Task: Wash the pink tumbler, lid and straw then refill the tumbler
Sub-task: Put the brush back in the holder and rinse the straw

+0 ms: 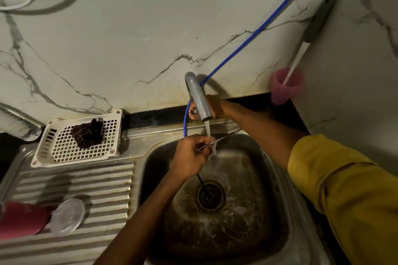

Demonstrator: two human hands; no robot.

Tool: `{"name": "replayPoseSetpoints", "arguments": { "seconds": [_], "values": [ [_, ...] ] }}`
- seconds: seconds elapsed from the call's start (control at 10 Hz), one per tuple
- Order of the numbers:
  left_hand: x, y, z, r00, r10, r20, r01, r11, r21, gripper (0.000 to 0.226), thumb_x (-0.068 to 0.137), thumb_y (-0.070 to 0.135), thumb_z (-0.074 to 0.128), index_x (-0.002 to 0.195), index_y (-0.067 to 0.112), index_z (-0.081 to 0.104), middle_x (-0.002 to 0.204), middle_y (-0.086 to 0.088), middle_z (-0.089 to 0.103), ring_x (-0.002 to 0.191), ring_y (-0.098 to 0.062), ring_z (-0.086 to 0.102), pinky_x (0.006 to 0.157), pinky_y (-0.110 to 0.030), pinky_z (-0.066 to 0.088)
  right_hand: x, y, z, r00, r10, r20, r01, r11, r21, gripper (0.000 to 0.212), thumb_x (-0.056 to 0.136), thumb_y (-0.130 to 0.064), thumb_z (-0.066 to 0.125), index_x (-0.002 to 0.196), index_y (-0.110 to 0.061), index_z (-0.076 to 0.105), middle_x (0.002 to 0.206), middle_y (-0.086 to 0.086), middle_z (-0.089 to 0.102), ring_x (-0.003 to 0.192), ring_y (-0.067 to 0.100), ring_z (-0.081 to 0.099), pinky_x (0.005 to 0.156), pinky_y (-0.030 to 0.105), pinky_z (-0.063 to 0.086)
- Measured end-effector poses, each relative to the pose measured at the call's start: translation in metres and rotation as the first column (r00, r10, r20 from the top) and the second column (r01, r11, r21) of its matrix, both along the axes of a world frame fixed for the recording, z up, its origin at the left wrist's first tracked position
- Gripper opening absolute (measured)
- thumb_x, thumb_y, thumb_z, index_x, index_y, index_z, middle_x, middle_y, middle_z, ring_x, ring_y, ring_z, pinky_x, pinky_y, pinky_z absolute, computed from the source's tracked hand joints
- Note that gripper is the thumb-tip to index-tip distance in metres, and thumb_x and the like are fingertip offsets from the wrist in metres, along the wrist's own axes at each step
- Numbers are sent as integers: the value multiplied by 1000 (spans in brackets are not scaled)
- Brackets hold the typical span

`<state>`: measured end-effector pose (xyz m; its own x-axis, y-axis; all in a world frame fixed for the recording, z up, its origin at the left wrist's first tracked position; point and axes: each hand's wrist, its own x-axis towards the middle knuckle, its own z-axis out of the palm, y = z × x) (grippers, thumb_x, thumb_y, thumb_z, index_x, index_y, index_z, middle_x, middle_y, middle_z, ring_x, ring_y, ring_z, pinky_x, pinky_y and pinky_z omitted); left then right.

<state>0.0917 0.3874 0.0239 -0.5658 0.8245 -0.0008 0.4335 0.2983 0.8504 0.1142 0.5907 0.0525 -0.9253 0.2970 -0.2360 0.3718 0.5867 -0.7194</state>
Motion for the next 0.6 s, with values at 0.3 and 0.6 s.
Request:
{"name": "replayPoseSetpoints", "arguments": {
  "seconds": [0.3, 0.6],
  "values": [
    [0, -15, -4, 998, 51, 32, -52, 998, 40, 24, 89, 5, 73, 106, 22, 77, 94, 21, 71, 92, 10, 67, 85, -10, 51, 14, -20, 6, 998, -40, 47, 49, 973, -227, 46, 95, -3, 63, 138, 6, 48, 136, 26, 54, 127, 40, 51, 114, 52, 36],
    [-1, -73, -28, 921, 241, 305, -272, 960, 62, 22, 92, 4, 69, 94, 24, 77, 90, 8, 78, 89, -4, 72, 84, -22, 55, 95, -21, -33, 994, -76, -72, 72, 995, -62, 18, 85, -26, 80, 103, -30, 78, 95, -9, 77, 89, 6, 71, 82, 25, 54]
  ]
}}
